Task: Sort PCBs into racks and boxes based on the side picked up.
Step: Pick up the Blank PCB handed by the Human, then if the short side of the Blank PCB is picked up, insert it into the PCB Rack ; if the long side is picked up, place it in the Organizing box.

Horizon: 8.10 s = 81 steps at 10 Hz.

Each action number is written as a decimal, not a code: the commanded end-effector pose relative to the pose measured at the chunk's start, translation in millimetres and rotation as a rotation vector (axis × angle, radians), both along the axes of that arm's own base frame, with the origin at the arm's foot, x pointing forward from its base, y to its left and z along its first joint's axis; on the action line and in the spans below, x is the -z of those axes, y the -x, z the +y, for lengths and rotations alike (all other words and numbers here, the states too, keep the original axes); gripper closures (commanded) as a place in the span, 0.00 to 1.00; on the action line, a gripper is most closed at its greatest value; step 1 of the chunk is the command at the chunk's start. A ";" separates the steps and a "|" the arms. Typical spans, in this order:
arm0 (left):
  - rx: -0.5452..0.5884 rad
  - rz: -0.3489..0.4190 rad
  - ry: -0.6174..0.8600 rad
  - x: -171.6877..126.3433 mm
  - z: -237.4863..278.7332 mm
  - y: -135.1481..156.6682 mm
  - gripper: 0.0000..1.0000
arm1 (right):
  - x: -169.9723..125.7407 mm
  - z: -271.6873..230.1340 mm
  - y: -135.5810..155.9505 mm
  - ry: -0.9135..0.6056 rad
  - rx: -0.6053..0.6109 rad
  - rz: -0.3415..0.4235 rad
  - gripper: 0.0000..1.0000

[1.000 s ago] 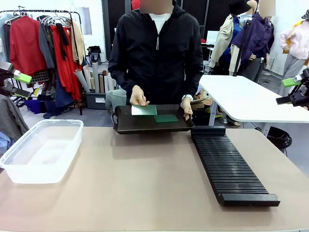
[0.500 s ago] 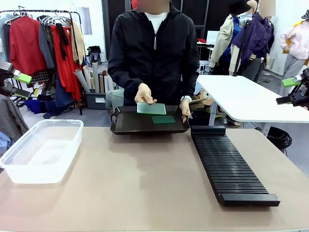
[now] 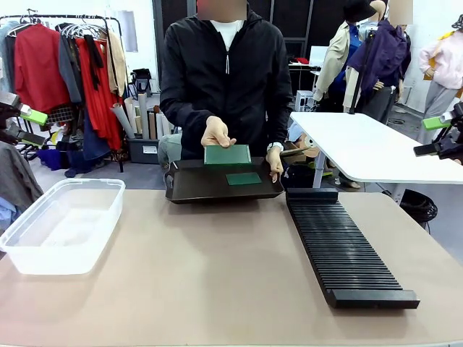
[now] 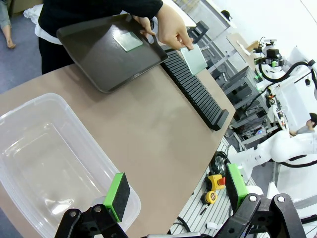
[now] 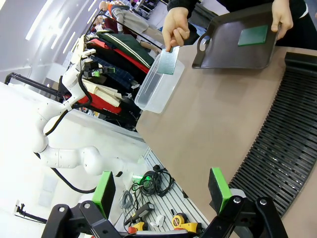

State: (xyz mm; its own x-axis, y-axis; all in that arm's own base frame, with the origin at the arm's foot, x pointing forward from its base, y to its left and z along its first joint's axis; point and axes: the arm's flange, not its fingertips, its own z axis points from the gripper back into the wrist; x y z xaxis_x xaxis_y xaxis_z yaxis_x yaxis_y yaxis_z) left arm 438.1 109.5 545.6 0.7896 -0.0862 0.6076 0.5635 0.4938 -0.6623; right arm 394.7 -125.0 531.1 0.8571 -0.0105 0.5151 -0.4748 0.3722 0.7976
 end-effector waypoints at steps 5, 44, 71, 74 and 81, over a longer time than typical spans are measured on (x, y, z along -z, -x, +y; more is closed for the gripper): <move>0.002 -0.002 0.007 -1.3 -0.2 0.5 0.00 | 10.4 17.4 -22.5 -0.060 -0.001 0.031 0.00; 0.002 -0.002 0.007 -1.3 -0.2 0.5 0.00 | 177.3 314.7 -229.0 -0.277 -0.189 0.151 0.39; 0.002 -0.002 0.007 -1.3 -0.2 0.5 0.00 | 185.7 306.0 -228.0 -0.260 -0.194 0.166 1.00; 0.002 -0.002 0.007 -1.3 -0.2 0.5 0.00 | 160.6 271.3 -223.7 -0.320 -0.295 0.003 1.00; 0.002 -0.002 0.007 -1.3 -0.2 0.5 0.00 | 137.8 158.4 -214.0 -0.203 -0.383 -0.266 1.00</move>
State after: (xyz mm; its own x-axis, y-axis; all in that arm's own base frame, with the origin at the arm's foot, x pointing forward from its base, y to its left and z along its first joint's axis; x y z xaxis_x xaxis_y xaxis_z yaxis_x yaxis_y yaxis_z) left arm 438.6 110.2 545.5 0.7903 -0.0861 0.6067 0.5626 0.4945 -0.6626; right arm 615.1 39.4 388.6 0.7135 0.1539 0.6836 -0.6907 -0.0091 0.7230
